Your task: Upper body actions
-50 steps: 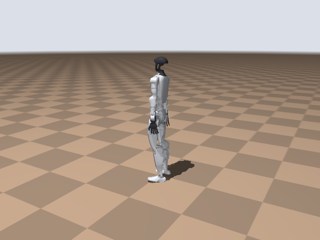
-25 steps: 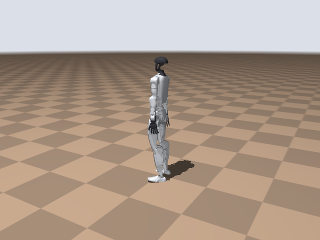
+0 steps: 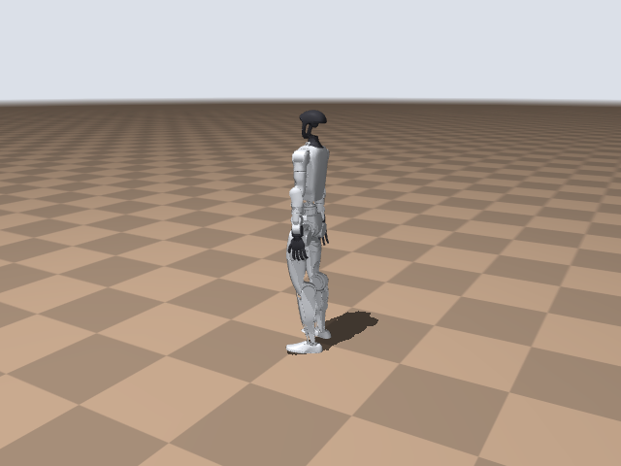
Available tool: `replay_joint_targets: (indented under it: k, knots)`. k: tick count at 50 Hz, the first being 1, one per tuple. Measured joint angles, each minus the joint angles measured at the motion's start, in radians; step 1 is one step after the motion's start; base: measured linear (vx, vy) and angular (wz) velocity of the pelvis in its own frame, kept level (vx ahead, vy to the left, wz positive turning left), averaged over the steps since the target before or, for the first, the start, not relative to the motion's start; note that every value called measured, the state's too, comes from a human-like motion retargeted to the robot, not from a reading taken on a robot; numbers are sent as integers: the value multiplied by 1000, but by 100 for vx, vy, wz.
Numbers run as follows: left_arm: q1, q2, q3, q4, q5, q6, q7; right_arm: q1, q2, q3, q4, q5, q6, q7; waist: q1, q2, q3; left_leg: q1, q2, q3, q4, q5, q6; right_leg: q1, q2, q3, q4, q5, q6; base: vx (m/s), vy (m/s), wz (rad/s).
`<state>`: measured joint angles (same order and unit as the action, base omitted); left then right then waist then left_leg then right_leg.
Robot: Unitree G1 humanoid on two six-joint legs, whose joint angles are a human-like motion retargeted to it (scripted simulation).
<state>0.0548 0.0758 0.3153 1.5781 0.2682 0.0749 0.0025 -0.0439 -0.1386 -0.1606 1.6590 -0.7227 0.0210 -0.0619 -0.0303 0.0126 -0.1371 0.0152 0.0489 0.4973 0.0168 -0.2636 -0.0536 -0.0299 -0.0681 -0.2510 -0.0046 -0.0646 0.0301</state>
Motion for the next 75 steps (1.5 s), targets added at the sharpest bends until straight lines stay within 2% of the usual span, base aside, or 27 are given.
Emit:
replay_joint_targets:
  k: [75]
  knots:
    - [4, 3, 0, 6, -3, 1, -3, -2, 2, 7, 4, -14, -3, 7, 1, 1, -2, -2, 2, -6, 5, 60, 2, -2, 2, 5, 3, 5, 3, 0, 0, 0]
